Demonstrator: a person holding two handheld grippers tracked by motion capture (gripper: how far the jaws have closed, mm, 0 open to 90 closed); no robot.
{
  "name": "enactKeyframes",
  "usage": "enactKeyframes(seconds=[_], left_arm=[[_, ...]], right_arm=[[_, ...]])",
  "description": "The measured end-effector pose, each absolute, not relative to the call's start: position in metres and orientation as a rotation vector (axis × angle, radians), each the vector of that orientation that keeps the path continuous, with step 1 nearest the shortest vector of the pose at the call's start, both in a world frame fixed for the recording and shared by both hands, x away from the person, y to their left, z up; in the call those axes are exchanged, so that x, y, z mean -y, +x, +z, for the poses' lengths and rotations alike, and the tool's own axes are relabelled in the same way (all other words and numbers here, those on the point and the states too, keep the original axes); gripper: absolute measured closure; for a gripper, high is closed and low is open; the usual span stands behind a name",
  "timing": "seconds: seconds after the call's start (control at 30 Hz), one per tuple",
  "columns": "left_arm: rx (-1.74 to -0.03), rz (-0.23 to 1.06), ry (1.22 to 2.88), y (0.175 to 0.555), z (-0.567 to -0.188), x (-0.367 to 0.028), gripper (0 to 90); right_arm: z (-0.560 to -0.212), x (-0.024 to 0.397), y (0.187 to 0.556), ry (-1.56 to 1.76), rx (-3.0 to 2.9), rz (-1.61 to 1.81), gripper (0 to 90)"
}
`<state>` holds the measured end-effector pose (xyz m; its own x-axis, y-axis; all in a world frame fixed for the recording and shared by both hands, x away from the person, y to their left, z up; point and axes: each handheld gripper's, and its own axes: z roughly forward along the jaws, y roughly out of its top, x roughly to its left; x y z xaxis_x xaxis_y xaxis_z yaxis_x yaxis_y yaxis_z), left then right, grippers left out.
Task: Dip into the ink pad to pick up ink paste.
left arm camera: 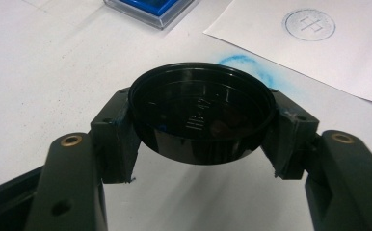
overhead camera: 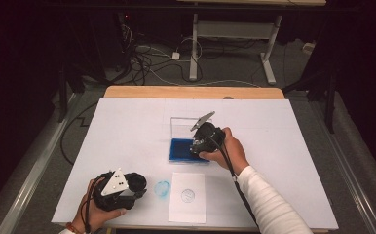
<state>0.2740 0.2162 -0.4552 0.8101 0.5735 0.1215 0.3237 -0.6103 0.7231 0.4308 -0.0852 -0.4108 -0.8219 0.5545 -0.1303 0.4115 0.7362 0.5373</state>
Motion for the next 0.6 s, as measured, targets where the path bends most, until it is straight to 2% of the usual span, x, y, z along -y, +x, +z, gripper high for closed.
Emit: enactKeyframes(seconds=[0.6], left_arm=[[-0.655, 0.442, 2.269, 0.2731, -0.4552, -0.2163, 36.0]], right_arm=[[-0.4136, 0.0926, 0.4381, 0.841, -2.671, 0.815, 57.1]])
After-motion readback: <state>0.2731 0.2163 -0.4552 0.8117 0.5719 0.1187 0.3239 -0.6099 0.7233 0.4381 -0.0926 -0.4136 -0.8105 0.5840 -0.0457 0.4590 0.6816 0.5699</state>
